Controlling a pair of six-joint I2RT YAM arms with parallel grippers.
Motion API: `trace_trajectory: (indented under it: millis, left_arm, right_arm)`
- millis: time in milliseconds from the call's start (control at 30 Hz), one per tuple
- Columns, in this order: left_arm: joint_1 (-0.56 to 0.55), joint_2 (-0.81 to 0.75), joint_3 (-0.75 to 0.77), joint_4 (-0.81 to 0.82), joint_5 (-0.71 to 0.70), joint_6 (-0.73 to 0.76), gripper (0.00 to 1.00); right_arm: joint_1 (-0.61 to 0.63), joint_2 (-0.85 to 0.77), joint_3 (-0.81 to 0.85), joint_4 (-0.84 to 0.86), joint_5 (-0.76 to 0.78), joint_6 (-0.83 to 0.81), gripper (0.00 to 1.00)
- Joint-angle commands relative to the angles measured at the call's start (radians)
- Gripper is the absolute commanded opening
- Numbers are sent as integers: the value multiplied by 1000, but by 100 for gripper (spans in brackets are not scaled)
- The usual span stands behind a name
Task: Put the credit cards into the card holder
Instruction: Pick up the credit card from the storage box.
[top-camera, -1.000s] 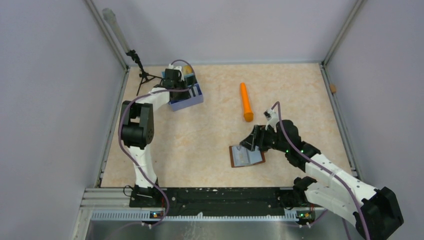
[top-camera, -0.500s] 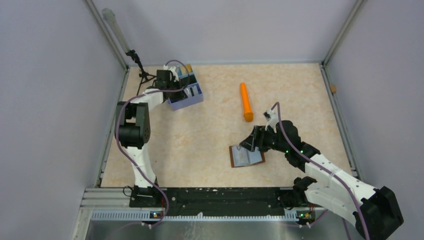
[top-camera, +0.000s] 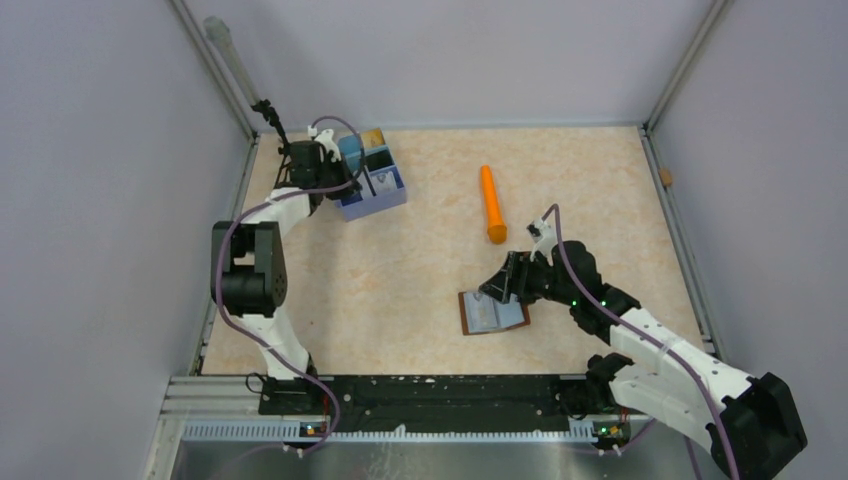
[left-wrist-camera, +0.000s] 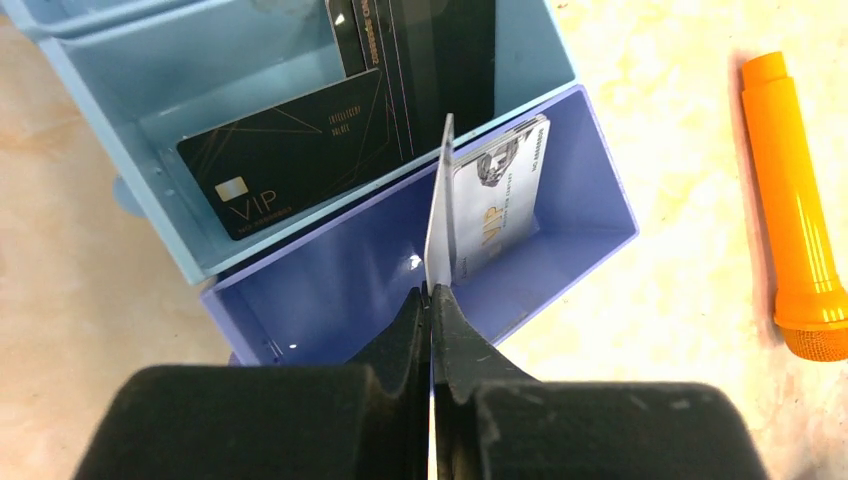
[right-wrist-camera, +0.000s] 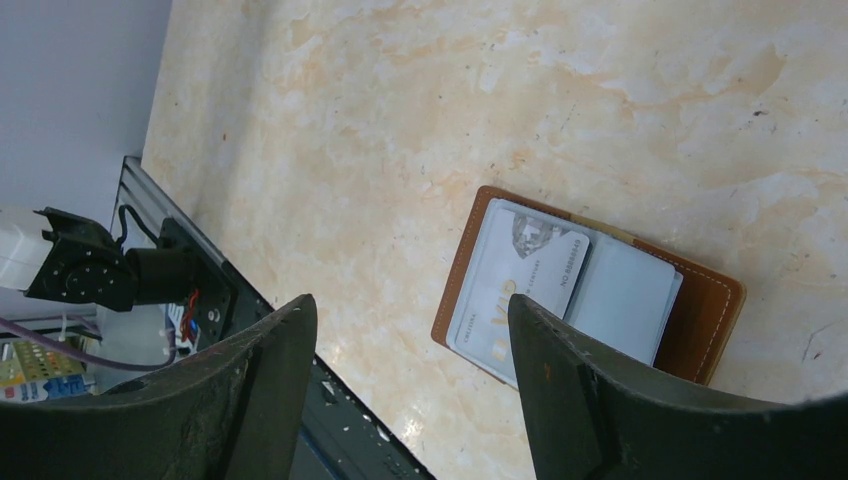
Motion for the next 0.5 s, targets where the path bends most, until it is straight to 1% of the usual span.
trace_trajectory:
  millis: [0,300,367,467]
  left_arm:
    - [14,-86,-17,36,12,35,0]
    - [24,-240,-71,69,3,6,0]
    - [25,-283,-76,69,19,-1,0]
    - [21,-349,-77,62,80,-31,0]
  right_arm:
    - [-8,-12,-4,34,-9,11,69]
    - [-8,-62,11,-9,21,4,69]
    - [-8,-70,16,-20,26,4,69]
    - [-8,-86,30,-42,35,-1,69]
